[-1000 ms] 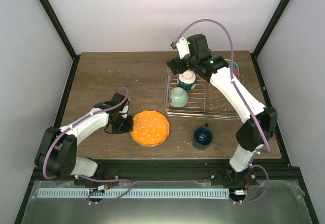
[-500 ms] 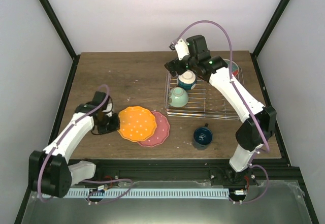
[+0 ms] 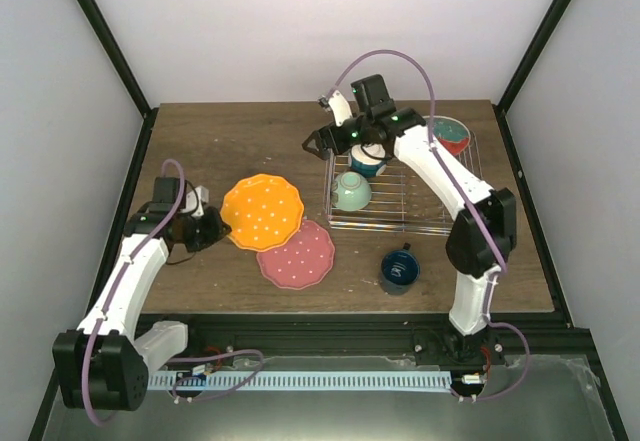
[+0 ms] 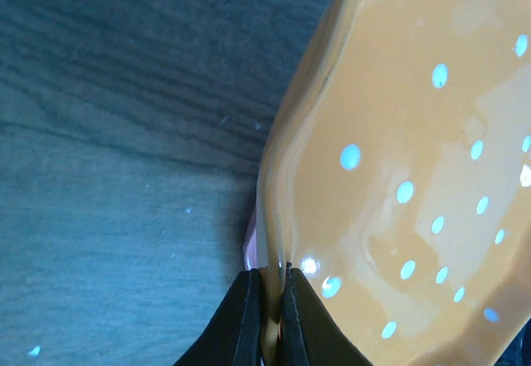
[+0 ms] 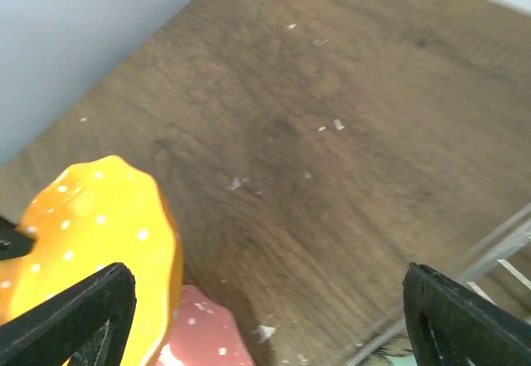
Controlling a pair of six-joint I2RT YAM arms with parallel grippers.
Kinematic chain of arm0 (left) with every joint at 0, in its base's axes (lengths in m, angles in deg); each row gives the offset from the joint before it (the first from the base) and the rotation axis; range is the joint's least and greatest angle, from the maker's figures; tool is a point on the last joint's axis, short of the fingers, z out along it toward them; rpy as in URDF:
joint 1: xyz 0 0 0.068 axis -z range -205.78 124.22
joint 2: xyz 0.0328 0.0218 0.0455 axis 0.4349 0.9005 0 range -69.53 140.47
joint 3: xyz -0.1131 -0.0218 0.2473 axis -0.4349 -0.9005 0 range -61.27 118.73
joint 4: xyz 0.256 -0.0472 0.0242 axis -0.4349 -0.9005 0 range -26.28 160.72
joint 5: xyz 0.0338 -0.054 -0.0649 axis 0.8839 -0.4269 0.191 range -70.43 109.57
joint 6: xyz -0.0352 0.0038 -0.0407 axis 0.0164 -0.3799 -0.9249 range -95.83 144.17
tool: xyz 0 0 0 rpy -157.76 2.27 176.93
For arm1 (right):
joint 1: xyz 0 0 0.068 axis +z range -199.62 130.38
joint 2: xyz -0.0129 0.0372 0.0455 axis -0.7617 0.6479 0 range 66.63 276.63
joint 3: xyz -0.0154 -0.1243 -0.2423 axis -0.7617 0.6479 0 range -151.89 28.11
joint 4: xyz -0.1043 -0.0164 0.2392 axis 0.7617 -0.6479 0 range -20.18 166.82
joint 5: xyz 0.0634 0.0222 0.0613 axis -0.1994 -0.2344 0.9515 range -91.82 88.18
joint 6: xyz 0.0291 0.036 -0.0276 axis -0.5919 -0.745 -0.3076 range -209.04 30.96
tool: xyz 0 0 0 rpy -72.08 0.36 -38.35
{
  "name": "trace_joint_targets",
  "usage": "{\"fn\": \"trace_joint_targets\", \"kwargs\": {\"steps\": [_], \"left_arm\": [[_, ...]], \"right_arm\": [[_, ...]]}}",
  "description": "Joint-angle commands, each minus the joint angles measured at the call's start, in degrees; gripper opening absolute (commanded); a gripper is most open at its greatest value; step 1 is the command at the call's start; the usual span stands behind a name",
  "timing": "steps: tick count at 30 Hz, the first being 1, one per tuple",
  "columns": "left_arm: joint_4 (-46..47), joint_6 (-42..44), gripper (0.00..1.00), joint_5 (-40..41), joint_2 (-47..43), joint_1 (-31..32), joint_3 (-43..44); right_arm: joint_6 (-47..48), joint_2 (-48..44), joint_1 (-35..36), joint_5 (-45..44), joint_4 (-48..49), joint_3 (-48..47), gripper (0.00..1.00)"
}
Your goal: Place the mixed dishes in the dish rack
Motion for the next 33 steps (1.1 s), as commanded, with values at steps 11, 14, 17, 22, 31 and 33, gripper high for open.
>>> {"fn": "trace_joint_targets", "kwargs": {"steps": [11, 14, 17, 22, 31, 33], "left_arm": [[13.0, 3.6, 0.00, -2.3, 1.0, -0.3, 7.2], [15.1, 3.7, 0.00, -2.7, 2.0, -0.3, 7.9], [15.3, 4.8, 0.00, -2.8, 3.9, -0.3, 9.7], [15.4, 6.5, 0.00, -3.7, 6.2, -0.3, 12.4], [17.7, 6.5, 0.00, -5.0, 8.8, -0.3, 13.0], [18.5, 6.2, 0.00, -5.3, 9.2, -0.3, 13.0]], "right_arm": [[-7.5, 8.8, 0.3, 18.0, -11.9, -13.9, 0.89], [-7.5, 9.8, 1.0, 17.9, -12.5, -14.0, 0.88], [-6.9, 10.9, 1.4, 17.4, -12.8, -14.0, 0.88], [-6.3, 13.3, 2.4, 18.6, -13.1, -14.5, 0.88], [-7.5, 16.4, 4.5, 25.0, -9.9, -14.4, 0.77], [-7.7, 16.8, 4.6, 25.7, -9.4, -14.7, 0.72]]}}
